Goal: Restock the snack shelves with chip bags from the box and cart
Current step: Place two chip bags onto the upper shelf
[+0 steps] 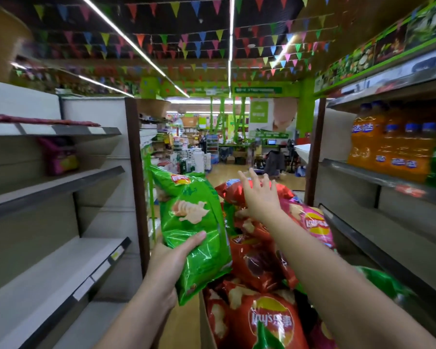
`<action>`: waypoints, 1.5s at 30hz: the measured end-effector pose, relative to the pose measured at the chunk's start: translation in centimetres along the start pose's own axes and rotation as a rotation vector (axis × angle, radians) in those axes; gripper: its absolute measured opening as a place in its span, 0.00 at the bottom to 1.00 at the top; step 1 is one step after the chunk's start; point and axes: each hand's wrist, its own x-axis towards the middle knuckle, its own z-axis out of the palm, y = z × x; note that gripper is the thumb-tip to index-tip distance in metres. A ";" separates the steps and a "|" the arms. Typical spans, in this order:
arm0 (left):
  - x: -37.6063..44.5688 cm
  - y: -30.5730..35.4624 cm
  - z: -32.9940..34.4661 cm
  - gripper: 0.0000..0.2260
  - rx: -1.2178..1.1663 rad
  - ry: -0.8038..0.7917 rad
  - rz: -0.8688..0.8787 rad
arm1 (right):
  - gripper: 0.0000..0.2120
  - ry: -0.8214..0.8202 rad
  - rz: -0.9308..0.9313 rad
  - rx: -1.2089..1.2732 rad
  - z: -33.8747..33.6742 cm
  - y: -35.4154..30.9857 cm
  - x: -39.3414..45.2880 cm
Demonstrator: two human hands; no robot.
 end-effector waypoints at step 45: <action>-9.8 0.9 -10.4 0.30 -0.059 0.668 0.323 | 0.20 -0.371 0.145 1.863 -2.1 -20.6 -7.0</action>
